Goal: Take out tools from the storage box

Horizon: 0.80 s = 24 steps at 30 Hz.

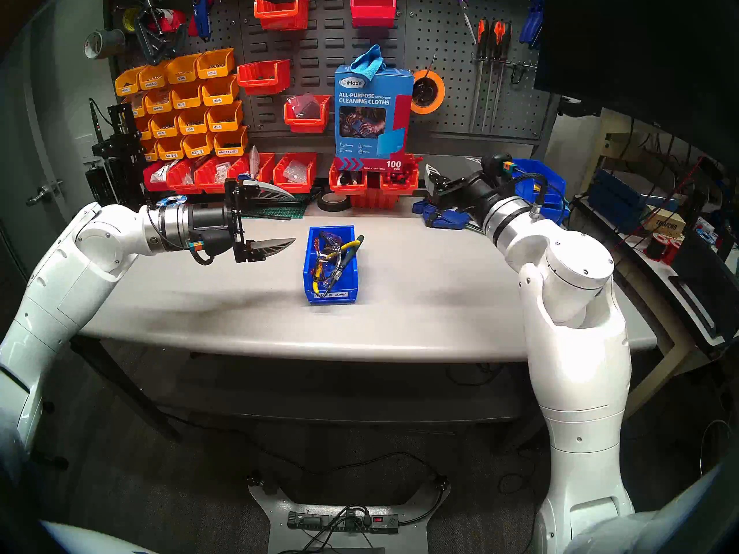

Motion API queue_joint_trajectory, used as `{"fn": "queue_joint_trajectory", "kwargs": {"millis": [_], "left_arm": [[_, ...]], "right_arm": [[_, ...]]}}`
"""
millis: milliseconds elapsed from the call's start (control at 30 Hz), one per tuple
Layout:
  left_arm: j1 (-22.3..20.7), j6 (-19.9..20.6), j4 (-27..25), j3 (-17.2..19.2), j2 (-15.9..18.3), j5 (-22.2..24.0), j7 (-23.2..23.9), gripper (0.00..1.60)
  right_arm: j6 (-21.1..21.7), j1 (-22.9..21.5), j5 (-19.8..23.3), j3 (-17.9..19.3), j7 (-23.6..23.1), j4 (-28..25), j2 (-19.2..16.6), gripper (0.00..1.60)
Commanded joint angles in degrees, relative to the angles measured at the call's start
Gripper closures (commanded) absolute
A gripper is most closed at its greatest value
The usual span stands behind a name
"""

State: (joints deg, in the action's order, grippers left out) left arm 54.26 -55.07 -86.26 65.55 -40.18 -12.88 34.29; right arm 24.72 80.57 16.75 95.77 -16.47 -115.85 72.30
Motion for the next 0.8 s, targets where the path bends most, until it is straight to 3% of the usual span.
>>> {"fn": "queue_joint_trajectory", "kwargs": {"millis": [0,367,767], "left_arm": [[-5.8,0.1,-1.9,-0.7,-0.6,-0.3,3.0,0.00],[-11.9,0.1,-2.4,-4.3,-2.0,-1.8,8.9,0.00],[-18.3,0.1,-1.4,-10.8,-3.2,-4.5,13.3,0.00]], "right_arm": [[-0.1,-0.6,0.0,0.1,0.0,-0.6,0.0,0.00],[0.0,-0.6,-0.2,0.3,-0.2,-0.6,0.2,0.00],[0.0,-0.6,-0.5,0.4,-0.5,-0.6,0.4,0.00]]}}
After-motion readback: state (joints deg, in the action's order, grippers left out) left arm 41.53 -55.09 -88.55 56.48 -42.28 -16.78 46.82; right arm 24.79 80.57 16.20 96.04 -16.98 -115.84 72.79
